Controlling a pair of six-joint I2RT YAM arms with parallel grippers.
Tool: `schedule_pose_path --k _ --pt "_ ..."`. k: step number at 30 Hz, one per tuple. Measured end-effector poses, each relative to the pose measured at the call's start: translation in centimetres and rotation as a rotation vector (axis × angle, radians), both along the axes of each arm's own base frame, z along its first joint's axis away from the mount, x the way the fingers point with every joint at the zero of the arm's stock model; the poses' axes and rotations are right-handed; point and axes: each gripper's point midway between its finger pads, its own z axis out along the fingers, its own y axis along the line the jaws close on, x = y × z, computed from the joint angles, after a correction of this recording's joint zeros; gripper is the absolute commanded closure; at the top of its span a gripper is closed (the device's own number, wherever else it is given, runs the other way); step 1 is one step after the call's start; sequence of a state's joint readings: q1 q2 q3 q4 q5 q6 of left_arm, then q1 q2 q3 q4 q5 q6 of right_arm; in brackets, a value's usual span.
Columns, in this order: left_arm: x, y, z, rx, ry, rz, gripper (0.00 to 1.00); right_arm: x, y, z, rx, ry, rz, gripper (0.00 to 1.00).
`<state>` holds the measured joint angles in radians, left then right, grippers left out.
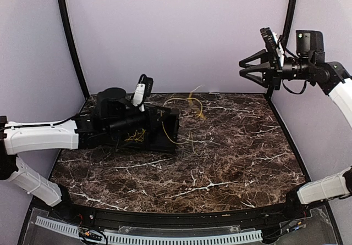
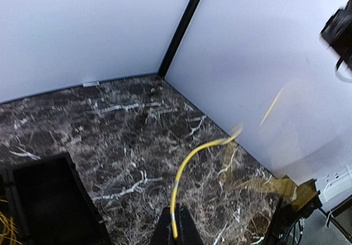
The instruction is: Untangle the cables
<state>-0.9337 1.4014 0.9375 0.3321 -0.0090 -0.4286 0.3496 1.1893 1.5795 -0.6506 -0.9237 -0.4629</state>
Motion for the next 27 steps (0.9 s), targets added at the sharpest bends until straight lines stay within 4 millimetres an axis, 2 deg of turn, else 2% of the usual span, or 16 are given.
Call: schedule_pose_path --k 1,3,6,9,12,18,20,24,27 --pt "0.1 0.9 1.8 -0.017 -0.026 0.019 1.0 0.6 0.3 -1.6 -0.016 0.036 0.008 0.5" --pt "0.3 3.0 6.7 -0.061 -0.091 0.07 1.0 1.5 0.8 -4.4 -0.043 0.107 0.024 0.47" --pt "0.5 5.8 12.9 -0.1 -0.171 0.146 1.0 2.0 1.1 -8.5 -0.081 0.203 0.04 0.44" --pt "0.7 8.2 16.8 -0.092 -0.218 0.216 1.0 1.7 1.0 -11.4 -0.102 0.254 0.049 0.43" --pt "1.3 9.8 18.1 -0.039 -0.235 0.269 1.0 1.5 0.8 -14.5 -0.131 0.3 0.036 0.43" --pt "3.2 12.7 17.6 0.116 -0.239 0.348 1.0 0.5 -0.1 -22.1 -0.204 0.432 0.01 0.42" --pt "3.9 13.4 17.6 0.15 -0.239 0.36 1.0 0.1 -0.4 -24.0 -0.219 0.458 0.001 0.42" --pt "5.4 14.6 17.6 0.197 -0.221 0.376 1.0 -0.6 -1.0 -26.4 -0.243 0.452 -0.03 0.44" --pt "6.3 15.0 16.6 0.222 -0.195 0.367 1.0 -0.6 -1.6 -27.2 -0.257 0.416 -0.065 0.44"
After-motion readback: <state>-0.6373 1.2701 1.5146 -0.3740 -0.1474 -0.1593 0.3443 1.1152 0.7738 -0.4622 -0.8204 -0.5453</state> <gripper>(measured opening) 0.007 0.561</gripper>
